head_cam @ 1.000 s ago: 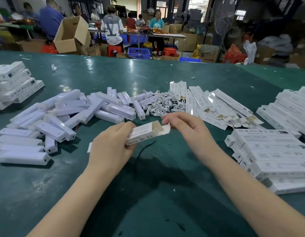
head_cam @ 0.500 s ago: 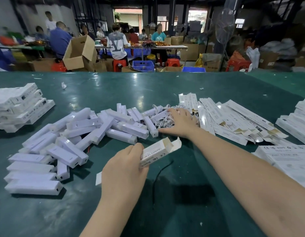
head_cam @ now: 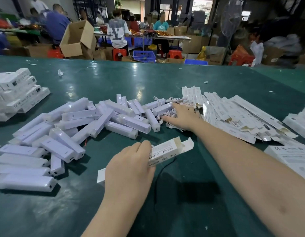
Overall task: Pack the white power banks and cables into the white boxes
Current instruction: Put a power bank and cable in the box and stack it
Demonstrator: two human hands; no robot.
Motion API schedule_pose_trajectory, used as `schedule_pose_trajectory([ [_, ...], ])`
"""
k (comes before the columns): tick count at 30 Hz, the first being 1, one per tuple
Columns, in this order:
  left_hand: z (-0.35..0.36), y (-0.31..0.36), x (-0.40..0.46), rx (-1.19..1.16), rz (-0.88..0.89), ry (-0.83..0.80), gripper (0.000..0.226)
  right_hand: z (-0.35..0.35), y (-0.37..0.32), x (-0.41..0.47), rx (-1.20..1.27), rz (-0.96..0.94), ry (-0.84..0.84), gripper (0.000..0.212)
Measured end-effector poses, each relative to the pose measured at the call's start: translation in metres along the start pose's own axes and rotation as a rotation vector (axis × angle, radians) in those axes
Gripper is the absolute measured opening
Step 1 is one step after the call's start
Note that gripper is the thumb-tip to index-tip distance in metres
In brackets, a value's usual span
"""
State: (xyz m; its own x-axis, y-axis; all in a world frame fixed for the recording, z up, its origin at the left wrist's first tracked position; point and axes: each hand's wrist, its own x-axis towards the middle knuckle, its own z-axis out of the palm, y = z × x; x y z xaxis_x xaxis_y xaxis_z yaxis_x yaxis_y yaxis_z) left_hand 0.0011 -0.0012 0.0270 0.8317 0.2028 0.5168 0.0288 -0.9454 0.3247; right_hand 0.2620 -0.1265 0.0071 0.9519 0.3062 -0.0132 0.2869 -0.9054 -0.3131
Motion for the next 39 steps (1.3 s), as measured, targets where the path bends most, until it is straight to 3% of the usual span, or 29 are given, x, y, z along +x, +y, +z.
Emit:
schedule_pose_trajectory([
  [5,0.001,-0.001,-0.001,0.011,-0.031,-0.020,0.030,0.012,0.001,-0.024,-0.116,-0.040,0.059,0.077],
  [12,0.006,-0.001,-0.004,0.013,-0.018,-0.048,0.020,0.012,-0.004,-0.091,-0.098,-0.197,0.015,0.064],
  [20,0.005,-0.007,-0.002,0.037,-0.085,-0.047,0.019,-0.010,-0.007,-0.171,0.092,-0.214,-0.086,0.047],
  [24,0.005,-0.010,-0.003,0.054,-0.110,-0.056,0.017,-0.015,0.000,-0.192,0.159,-0.243,0.030,0.035],
  [30,0.000,-0.012,-0.002,0.023,-0.152,-0.057,0.005,-0.012,0.008,-0.199,0.122,-0.320,0.103,0.040],
  [34,-0.003,-0.009,-0.003,-0.039,-0.165,-0.021,0.017,-0.009,0.007,-0.200,0.143,-0.366,0.236,0.036],
  [39,-0.008,-0.009,-0.005,-0.149,-0.138,0.027,0.035,-0.012,-0.002,-0.207,0.425,-0.418,0.337,0.024],
])
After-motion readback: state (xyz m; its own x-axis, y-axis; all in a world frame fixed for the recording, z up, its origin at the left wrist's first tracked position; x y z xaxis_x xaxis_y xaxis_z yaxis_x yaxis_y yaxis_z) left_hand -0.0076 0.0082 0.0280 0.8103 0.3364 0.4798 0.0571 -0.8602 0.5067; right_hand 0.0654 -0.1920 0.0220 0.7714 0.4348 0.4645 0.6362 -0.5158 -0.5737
